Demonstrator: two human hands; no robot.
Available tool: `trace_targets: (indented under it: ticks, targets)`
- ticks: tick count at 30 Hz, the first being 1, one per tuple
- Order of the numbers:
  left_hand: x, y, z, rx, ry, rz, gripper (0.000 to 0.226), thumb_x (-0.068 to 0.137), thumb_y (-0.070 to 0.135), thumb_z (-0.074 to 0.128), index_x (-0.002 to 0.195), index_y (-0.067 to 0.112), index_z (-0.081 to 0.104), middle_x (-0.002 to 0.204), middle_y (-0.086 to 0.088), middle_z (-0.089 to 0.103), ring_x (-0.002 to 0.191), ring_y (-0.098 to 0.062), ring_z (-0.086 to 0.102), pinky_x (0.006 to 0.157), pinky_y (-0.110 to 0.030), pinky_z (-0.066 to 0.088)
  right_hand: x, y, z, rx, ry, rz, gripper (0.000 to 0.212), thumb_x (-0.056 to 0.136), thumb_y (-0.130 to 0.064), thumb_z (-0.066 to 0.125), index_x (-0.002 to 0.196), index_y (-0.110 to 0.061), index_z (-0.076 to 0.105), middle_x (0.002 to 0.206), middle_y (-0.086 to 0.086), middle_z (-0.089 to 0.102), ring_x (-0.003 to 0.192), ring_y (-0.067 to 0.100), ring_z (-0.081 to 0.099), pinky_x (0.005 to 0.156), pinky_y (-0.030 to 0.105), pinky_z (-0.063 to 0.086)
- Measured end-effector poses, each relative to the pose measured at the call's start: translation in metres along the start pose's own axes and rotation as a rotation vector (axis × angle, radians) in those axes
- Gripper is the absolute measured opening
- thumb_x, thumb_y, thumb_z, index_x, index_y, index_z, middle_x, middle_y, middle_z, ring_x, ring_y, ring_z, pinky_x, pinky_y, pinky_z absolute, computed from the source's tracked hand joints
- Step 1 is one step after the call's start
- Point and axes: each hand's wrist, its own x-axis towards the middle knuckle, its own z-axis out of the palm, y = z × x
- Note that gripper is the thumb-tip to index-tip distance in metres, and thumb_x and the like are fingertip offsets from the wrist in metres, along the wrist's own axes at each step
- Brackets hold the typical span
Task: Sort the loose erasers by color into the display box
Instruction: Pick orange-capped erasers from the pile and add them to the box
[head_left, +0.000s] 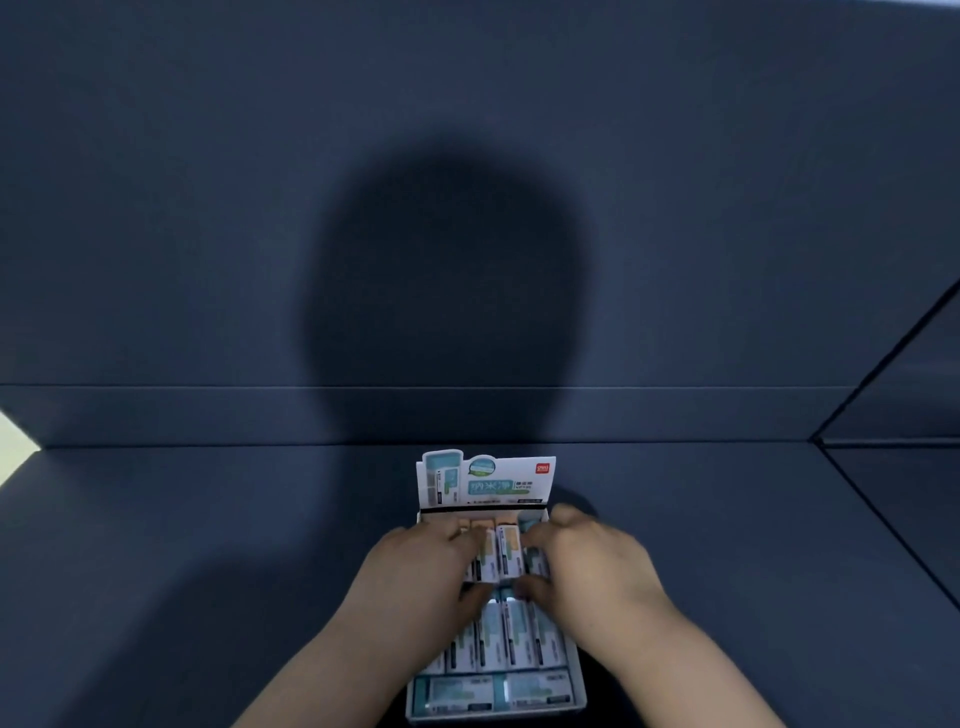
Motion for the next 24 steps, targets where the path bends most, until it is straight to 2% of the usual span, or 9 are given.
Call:
trace_targets:
  ticks: [11, 17, 24]
  targets:
    - [-0.003, 0.000, -0.005, 0.002, 0.019, -0.034, 0.054, 0.091, 0.050, 0.047, 0.141, 0.033, 0.035, 0.130, 0.013, 0.044, 0.114, -0.011, 0.047, 0.092, -0.023, 0.035, -0.007, 0.001, 0.000, -0.011, 0.005, 0.004, 0.043, 0.087, -0.048, 0.055, 0.127, -0.032, 0.052, 0.120, -0.004, 0.049, 0.113, 0.019, 0.050, 0.083, 0.027, 0.043]
    - [-0.005, 0.007, -0.003, 0.025, 0.070, -0.047, 0.048, 0.090, 0.047, 0.050, 0.135, 0.034, 0.042, 0.128, 0.012, 0.049, 0.113, -0.013, 0.049, 0.091, -0.026, 0.036, -0.011, 0.000, 0.005, 0.011, 0.040, 0.000, 0.040, 0.089, -0.046, 0.053, 0.126, -0.030, 0.051, 0.122, -0.005, 0.048, 0.114, 0.018, 0.051, 0.084, 0.027, 0.043]
    - [-0.009, 0.015, -0.002, 0.055, 0.104, -0.102, 0.052, 0.091, 0.048, 0.048, 0.139, 0.032, 0.036, 0.129, 0.011, 0.048, 0.113, -0.013, 0.050, 0.090, -0.026, 0.037, -0.020, 0.006, 0.011, 0.047, 0.069, -0.013, 0.038, 0.092, -0.040, 0.048, 0.129, -0.030, 0.048, 0.121, -0.005, 0.047, 0.112, 0.017, 0.050, 0.086, 0.028, 0.045]
